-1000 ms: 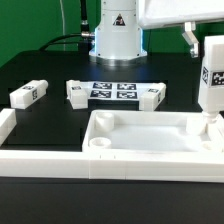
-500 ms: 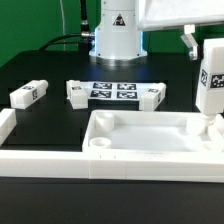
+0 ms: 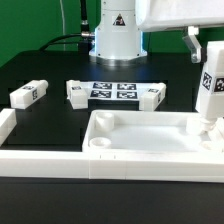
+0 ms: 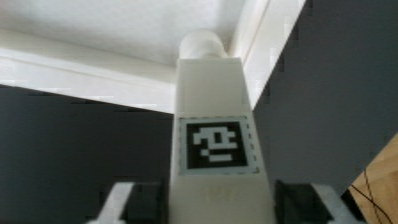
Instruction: Assemble desk
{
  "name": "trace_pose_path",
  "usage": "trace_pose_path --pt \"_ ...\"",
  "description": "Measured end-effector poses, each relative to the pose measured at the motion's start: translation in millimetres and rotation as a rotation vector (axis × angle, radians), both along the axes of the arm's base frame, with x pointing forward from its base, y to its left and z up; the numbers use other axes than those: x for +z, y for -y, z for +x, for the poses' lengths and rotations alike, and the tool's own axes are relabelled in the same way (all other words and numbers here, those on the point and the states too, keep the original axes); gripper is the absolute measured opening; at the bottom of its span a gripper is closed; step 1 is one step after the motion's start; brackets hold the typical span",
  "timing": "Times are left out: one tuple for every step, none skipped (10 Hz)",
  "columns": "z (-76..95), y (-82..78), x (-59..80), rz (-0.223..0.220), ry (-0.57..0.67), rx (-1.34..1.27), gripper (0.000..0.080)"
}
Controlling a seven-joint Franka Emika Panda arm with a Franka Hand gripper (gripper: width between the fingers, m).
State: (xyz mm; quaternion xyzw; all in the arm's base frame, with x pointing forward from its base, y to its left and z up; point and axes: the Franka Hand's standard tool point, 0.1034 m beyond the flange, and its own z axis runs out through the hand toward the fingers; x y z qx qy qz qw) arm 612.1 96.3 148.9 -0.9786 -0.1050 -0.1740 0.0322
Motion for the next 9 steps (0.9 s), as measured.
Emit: trace_pose_path --pt "-0.1 0.2 -1.1 -0.002 -0.001 0.004 0.0288" --pt "0.7 0.8 -4.8 -0.011 -0.002 0.03 0.0288" --pt "2.7 -2.4 -7.8 -0.01 -0.004 0.035 0.0288" --pt "5.6 -5.8 -11.1 -0.008 -0.005 0.038 0.0288" --pt "8.9 -5.3 -13.0 -0.008 -0.005 0.038 0.0288" --pt "13.1 -2.2 -14.6 -0.012 -0.009 0.05 0.0288" --pt "13.0 -3.2 -15.0 -0.012 -0.009 0.05 0.0288" --pt "12.7 -3.4 -15.7 -0.012 -0.01 0.05 0.0288" --pt "13.4 -2.0 -16.3 -0.011 0.001 0.048 0.0288"
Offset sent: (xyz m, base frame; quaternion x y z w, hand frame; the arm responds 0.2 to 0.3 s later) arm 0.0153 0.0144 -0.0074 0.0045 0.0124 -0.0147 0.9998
